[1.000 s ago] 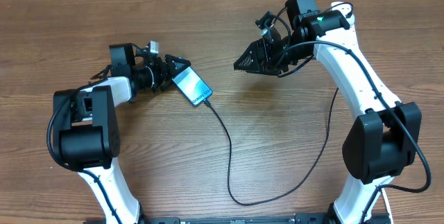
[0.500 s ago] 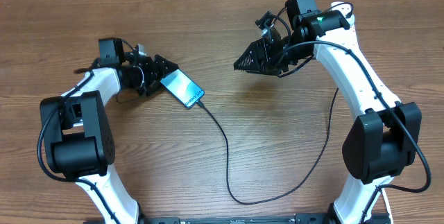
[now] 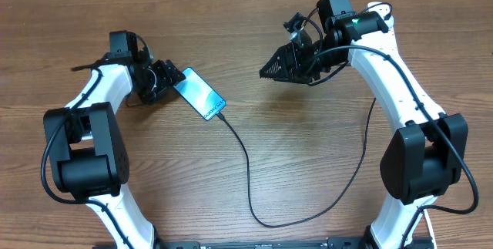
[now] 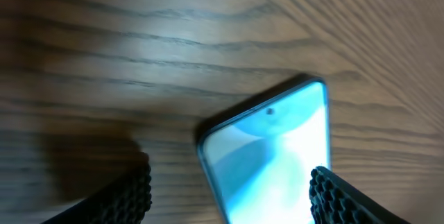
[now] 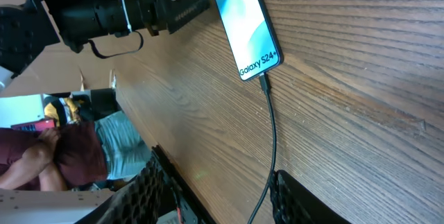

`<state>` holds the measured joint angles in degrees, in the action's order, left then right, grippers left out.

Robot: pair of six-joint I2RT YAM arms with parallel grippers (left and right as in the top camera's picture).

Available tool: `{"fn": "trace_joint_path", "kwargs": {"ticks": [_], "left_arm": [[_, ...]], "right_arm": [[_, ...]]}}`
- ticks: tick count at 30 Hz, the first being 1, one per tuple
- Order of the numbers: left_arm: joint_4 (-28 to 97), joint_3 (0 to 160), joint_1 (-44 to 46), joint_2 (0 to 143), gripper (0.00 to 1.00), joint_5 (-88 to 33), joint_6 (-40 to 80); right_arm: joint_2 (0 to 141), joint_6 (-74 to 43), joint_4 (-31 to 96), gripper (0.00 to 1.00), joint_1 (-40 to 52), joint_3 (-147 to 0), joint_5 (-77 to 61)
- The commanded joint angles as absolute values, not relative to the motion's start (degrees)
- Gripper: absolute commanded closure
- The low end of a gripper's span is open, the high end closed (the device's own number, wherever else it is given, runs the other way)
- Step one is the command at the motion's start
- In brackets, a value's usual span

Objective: Plug charger to phone and switch on socket

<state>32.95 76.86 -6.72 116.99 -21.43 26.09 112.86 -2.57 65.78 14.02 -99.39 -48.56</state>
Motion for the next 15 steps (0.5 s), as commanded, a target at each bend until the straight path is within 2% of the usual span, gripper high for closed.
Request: {"fn": "trace_joint_path", "kwargs": {"ticks": [1, 3, 5, 9, 15], "left_arm": [[36.5, 77.0, -7.2, 118.1, 0.31, -11.0, 23.4], [39.0, 79.6, -7.1, 116.4, 0.32, -10.3, 21.8], [41.5, 82.3, -7.1, 114.1, 0.33, -8.4, 21.1], [45.0, 87.0, -7.1, 108.7, 0.32, -6.6, 19.1], [46.6, 90.7, -7.0, 101.1, 0.3, -6.9, 16.8]], "right_arm": [[110.3, -1.4, 65.7, 0.67, 14.2, -101.0, -47.5], [110.3, -1.4, 65.5, 0.82, 13.7, -101.3, -47.3], [110.3, -1.4, 65.7, 0.89, 12.8, -102.2, -47.0], [110.1, -1.5, 68.5, 0.88, 10.4, -106.4, -43.8], [110.1, -3.6, 75.4, 0.92, 5.1, -115.9, -31.1]]}}
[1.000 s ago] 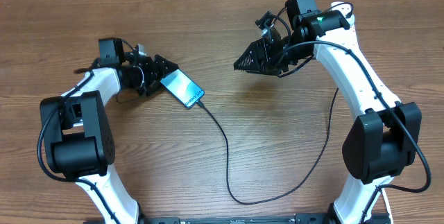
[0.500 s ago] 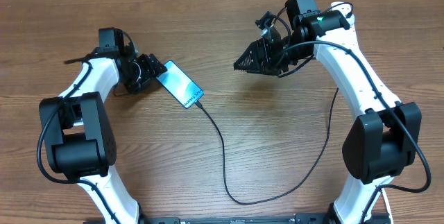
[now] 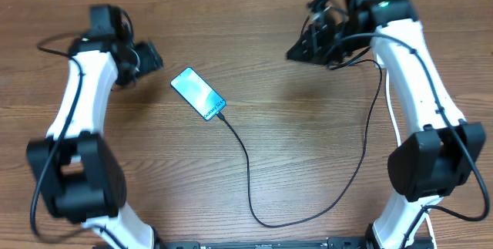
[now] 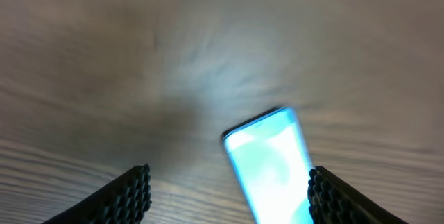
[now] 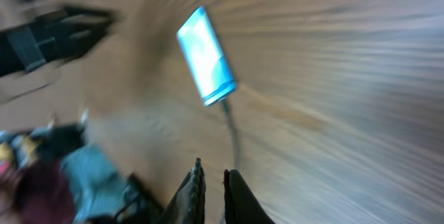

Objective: Plug charger to phone and switch on socket

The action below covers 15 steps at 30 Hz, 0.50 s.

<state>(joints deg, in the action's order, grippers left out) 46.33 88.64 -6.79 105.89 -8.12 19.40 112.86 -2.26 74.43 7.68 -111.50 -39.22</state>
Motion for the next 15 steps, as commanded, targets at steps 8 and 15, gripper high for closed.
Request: {"fn": "trace_joint_path", "kwargs": {"ticks": [8, 15], "left_arm": [[46.8, 90.6, -7.0, 97.7, 0.25, -7.1, 16.7], [47.4, 90.6, -7.0, 97.8, 0.0, -7.0, 16.7]], "right_arm": [[110.5, -13.3, 74.8, 0.96, -6.1, -119.3, -14.0], [112.2, -15.0, 69.3, 0.97, -14.2, -119.3, -13.6]]}}
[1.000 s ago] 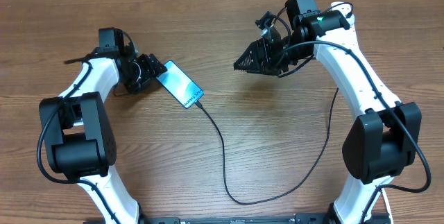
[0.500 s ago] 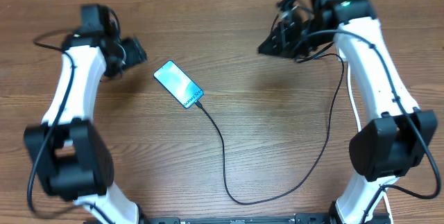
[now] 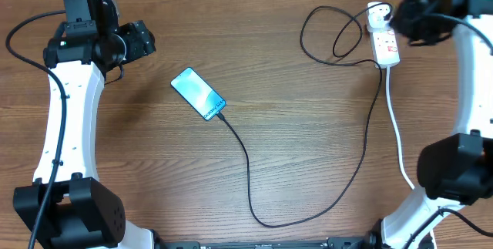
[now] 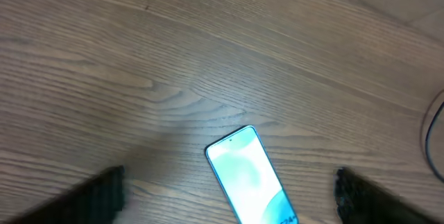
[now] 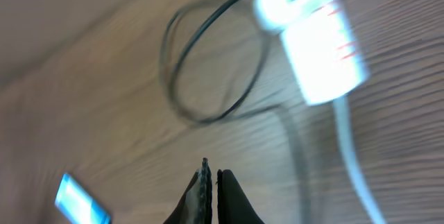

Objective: Plug charger to phone and switch on socket

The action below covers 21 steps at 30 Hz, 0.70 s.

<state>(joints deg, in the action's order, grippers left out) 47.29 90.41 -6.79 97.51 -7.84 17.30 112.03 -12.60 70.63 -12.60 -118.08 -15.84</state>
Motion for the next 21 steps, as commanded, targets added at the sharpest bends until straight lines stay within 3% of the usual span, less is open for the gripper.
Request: {"fn": "trace_joint_path", "kwargs": {"ticks": [1, 13, 21], "left_arm": [[47.5, 90.6, -7.0, 97.8, 0.0, -7.0, 16.7], [48.2, 90.6, -7.1, 97.8, 0.0, -7.0, 16.7], [48.2, 90.6, -7.1, 97.8, 0.0, -7.0, 16.7]], "right_arm": [[112.8, -15.3, 68.1, 0.97, -15.0, -119.3, -13.8], [122.7, -19.9, 58.3, 0.97, -19.6, -119.3, -15.9], [127.2, -17.0, 50.7, 0.97, -20.0, -119.3, -13.9]]}}
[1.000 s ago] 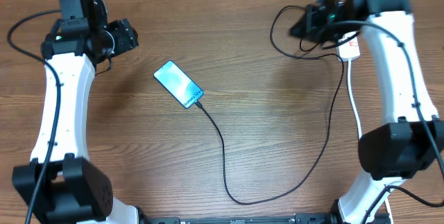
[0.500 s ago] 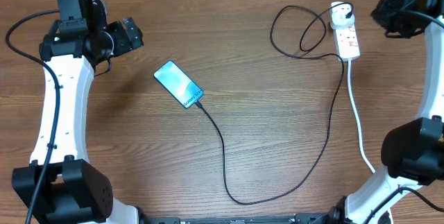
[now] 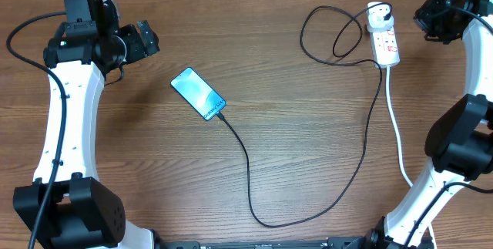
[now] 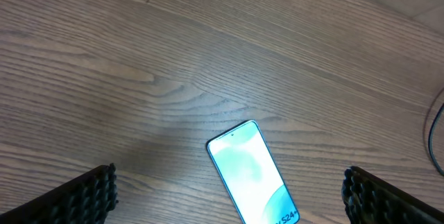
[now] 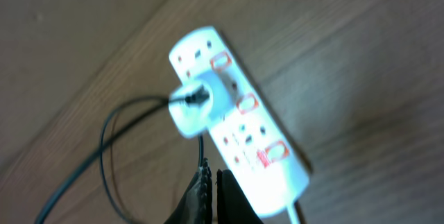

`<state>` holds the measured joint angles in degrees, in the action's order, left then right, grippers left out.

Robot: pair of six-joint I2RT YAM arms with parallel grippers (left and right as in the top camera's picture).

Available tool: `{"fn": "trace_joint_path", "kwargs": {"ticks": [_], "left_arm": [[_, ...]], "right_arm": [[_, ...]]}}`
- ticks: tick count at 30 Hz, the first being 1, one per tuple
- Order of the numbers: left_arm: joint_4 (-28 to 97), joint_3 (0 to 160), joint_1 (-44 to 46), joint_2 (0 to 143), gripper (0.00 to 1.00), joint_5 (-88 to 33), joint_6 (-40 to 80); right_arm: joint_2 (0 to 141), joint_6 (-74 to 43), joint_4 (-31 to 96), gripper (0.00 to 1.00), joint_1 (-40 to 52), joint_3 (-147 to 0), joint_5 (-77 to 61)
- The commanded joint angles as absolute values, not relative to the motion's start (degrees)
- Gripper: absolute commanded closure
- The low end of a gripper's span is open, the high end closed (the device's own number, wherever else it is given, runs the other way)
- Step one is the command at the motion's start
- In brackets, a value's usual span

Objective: Plug charger to phone and switch on socket

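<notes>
The phone [image 3: 198,93] lies screen up and lit on the wooden table, also seen in the left wrist view [image 4: 251,172]. A black cable [image 3: 248,180] is plugged into its lower end and loops round to a white plug [image 3: 377,16] seated in the white power strip [image 3: 383,35] at the far right. My left gripper [image 3: 142,41] hangs wide open up and left of the phone, its fingertips [image 4: 90,191] far apart. My right gripper [image 3: 430,14] is shut on nothing, just right of the strip [image 5: 239,123], its tips [image 5: 210,182] over the strip near the plug [image 5: 191,104].
The cable forms a loose coil [image 3: 331,37] left of the power strip. The strip's own white lead [image 3: 397,126] runs down the right side of the table. A pale wall edge borders the table's far side.
My right gripper has shifted a little to the right of the power strip, whose sockets and plug now fill its wrist view. The left arm has barely moved and stays open.
First my left gripper stood open around the phone's top end and the right one hung open nearby, the cable plugged in. Then both had drawn away, the right one shut. After that the left hung far left and the right reached the power strip, where it still is.
</notes>
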<state>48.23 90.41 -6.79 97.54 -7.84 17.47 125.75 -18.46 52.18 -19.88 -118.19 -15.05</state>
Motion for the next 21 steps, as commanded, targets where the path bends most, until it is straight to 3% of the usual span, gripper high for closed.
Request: {"fn": "trace_joint_path", "kwargs": {"ticks": [1, 11, 21], "left_arm": [[48.2, 90.6, -7.1, 97.8, 0.0, -7.0, 16.7], [48.2, 90.6, -7.0, 97.8, 0.0, -7.0, 16.7], [48.2, 90.6, -7.1, 97.8, 0.0, -7.0, 16.7]], "right_arm": [[127.7, -15.1, 49.3, 0.97, -20.0, -119.3, -13.9], [131.5, -2.3, 41.2, 0.96, -19.8, -119.3, -7.6], [134.8, -7.7, 40.8, 0.96, -19.8, -119.3, -14.3]]}}
